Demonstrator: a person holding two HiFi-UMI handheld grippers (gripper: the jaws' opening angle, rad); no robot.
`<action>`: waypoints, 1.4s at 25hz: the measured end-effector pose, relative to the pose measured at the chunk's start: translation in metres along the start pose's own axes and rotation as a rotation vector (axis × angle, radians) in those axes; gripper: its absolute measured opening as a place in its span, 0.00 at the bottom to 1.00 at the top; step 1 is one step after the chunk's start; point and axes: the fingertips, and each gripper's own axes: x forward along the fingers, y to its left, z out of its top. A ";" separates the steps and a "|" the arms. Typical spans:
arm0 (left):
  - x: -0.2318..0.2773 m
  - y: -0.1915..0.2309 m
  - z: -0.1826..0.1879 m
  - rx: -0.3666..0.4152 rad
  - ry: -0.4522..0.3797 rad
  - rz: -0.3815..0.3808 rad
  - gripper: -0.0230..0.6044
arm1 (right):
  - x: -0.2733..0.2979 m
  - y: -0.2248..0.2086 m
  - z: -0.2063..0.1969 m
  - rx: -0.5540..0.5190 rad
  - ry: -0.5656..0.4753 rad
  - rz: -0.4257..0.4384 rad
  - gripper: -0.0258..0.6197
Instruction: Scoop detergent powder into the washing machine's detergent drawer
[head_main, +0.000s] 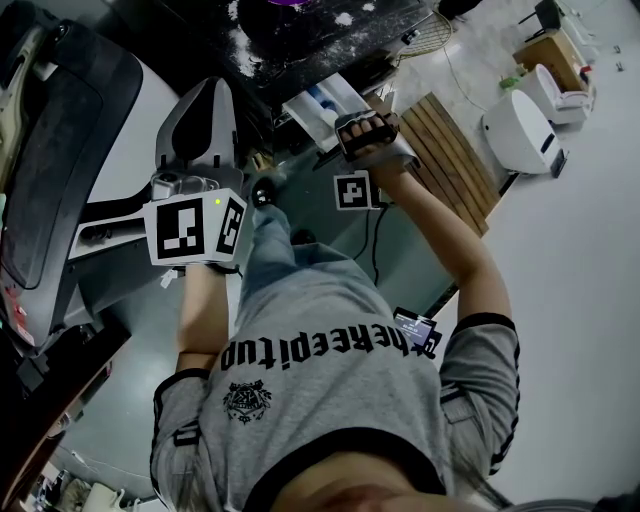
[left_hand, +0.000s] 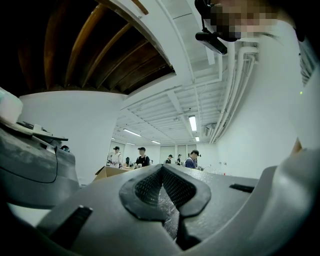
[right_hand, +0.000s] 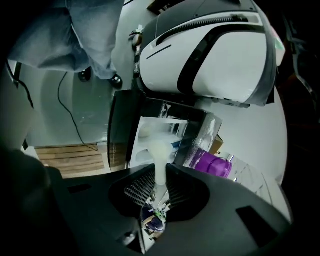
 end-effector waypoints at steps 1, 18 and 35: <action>0.000 0.000 0.000 -0.001 -0.001 0.000 0.04 | -0.001 0.000 0.001 -0.020 -0.004 -0.006 0.14; -0.008 0.004 0.001 -0.017 -0.013 0.014 0.04 | -0.004 0.003 0.016 -0.184 -0.036 -0.037 0.14; -0.014 0.008 0.001 -0.028 -0.020 0.032 0.04 | -0.006 0.004 0.023 -0.269 -0.075 -0.077 0.14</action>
